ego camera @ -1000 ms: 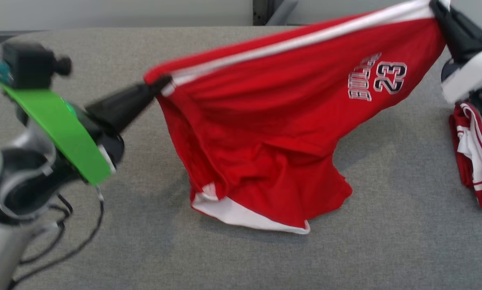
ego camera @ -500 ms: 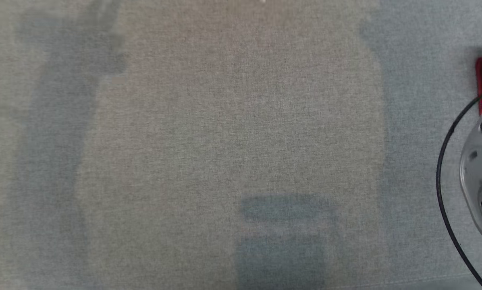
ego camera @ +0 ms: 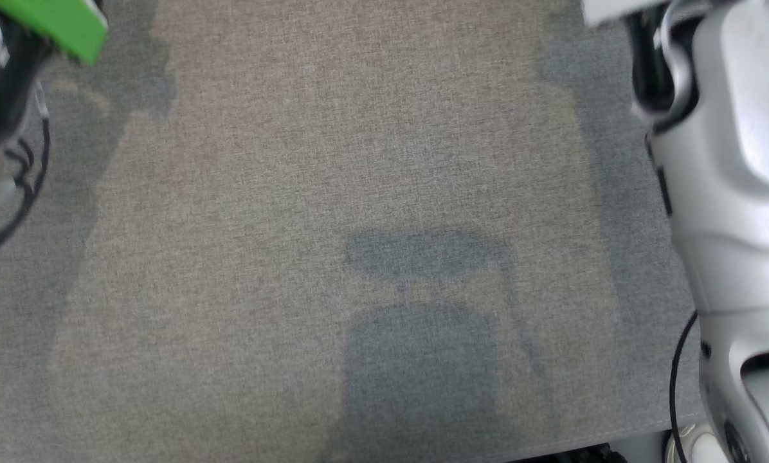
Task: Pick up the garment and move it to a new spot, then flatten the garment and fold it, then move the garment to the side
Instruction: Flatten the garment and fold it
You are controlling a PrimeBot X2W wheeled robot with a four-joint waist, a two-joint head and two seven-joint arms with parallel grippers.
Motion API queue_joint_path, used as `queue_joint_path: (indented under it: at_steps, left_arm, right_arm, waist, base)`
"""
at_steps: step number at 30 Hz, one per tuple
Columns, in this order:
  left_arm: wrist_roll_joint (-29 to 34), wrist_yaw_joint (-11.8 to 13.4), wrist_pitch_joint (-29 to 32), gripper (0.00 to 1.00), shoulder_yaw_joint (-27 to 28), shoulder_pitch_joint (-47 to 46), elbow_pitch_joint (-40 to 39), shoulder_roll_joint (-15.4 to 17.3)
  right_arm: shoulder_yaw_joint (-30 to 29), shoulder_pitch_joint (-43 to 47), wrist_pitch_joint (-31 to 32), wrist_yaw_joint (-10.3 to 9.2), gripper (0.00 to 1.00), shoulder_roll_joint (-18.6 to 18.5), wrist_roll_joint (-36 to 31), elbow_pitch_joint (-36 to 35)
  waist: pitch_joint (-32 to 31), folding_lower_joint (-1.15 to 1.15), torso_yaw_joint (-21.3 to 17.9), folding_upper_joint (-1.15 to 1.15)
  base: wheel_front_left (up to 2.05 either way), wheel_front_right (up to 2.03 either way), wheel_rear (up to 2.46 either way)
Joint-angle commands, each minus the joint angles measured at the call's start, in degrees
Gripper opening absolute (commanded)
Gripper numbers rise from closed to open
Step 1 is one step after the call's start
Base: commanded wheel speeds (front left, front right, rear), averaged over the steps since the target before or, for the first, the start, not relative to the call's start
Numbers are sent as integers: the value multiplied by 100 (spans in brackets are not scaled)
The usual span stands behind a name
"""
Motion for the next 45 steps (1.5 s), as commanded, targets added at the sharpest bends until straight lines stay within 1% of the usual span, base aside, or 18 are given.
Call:
queue_joint_path:
  at_steps: [1, 6, 7, 9, 12, 15, 17, 19, 22, 25, 28, 30, 32, 35, 37, 40, 42, 45]
  left_arm:
    - [-174, -12, -134, 0, -278, 461, -191, 261]
    - [-523, -12, -440, 0, -1049, 1563, -746, 856]
    - [-523, -12, -440, 0, -1049, 1563, -746, 856]
    - [-545, -12, -531, 0, -1364, 1996, -979, 1026]
    - [-545, -12, -709, 0, -1775, 2689, -1166, 1154]
    - [-563, 90, -926, 0, -2085, 3416, -1239, 1074]
    - [-713, 222, -1040, 0, -2257, 3930, -1305, 950]
    - [-880, 430, -1175, 0, -2365, 4418, -1362, 866]
    - [-962, 862, -1353, 0, -2498, 5131, -1521, 733]
    - [-1132, 1392, -1500, 0, -2379, 5754, -1846, 634]
    - [-1250, 1732, -1549, 0, -2268, 6272, -2310, 520]
    - [-1279, 1870, -1572, 0, -2136, 6462, -2599, 490]
    - [-1321, 1938, -1578, 0, -2028, 6513, -2806, 455]
    - [-1252, 2023, -1477, 0, -1931, 6249, -2929, 522]
    - [-1348, 2053, -1430, 0, -1761, 6026, -2971, 507]
    - [-1462, 2057, -1346, 0, -1463, 5625, -2992, 522]
    - [-1556, 2010, -1255, 0, -1290, 5326, -2953, 455]
    - [-1467, 2043, -1127, 0, -1102, 4796, -2731, 367]
  right_arm:
    - [132, 607, -42, -6, 0, -118, 114, -165]
    - [646, 2115, -46, -5, 0, -620, 238, -773]
    - [646, 2115, -46, -5, 0, -620, 238, -773]
    - [801, 2680, -47, -7, 0, -885, 167, -1002]
    - [920, 3457, -48, -7, 0, -1214, 174, -1266]
    - [982, 4249, -48, -7, 0, -1478, 196, -1475]
    - [973, 4770, -48, -7, 0, -1674, 238, -1603]
    - [958, 5327, -46, -7, 0, -1819, 297, -1719]
    - [891, 6141, -46, -7, 0, -2066, 373, -1941]
    - [815, 6852, -46, -7, 0, -2222, 517, -2265]
    - [641, 7354, -46, -7, 0, -2380, 675, -2638]
    - [519, 7444, -14, -7, 0, -2426, 784, -2856]
    - [435, 7364, 88, -7, 0, -2452, 861, -2984]
    - [537, 6886, 310, -6, 0, -2453, 870, -3086]
    - [693, 6431, 458, -6, 0, -2394, 893, -3037]
    - [920, 5480, 615, -6, 0, -2252, 896, -2783]
    - [1043, 4871, 699, -6, 0, -2154, 892, -2507]
    - [1203, 3953, 768, -6, 0, -2043, 827, -1990]
  waist:
    - [-220, -1, 11, 0]
    - [-716, -1, 25, 0]
    - [-716, -1, 25, 0]
    - [-968, -1, 40, 0]
    - [-1421, -1, 80, 0]
    - [-1886, -1, 131, 0]
    - [-2185, -1, 175, 0]
    - [-2466, -1, 222, 0]
    - [-2803, -1, 274, 0]
    - [-3027, -1, 296, 0]
    - [-3158, -1, 347, 0]
    - [-3185, -1, 371, 0]
    - [-3180, -1, 444, 0]
    - [-3035, -1, 560, 0]
    - [-2837, -1, 641, 0]
    - [-2389, -1, 757, 0]
    - [-2093, -1, 877, 0]
    - [-1690, -1, 1047, 0]
  base:
    - [0, 0, 0]
    - [0, 0, 0]
    - [0, 0, 0]
    - [0, 0, 0]
    - [0, 0, 0]
    - [0, 0, 0]
    - [0, 0, 0]
    - [0, 0, 0]
    - [0, 0, 0]
    - [0, 0, 0]
    - [0, 0, 0]
    - [0, 0, 0]
    - [0, 0, 0]
    - [0, 0, 0]
    - [0, 0, 0]
    - [0, 0, 0]
    - [0, 0, 0]
    - [0, 0, 0]
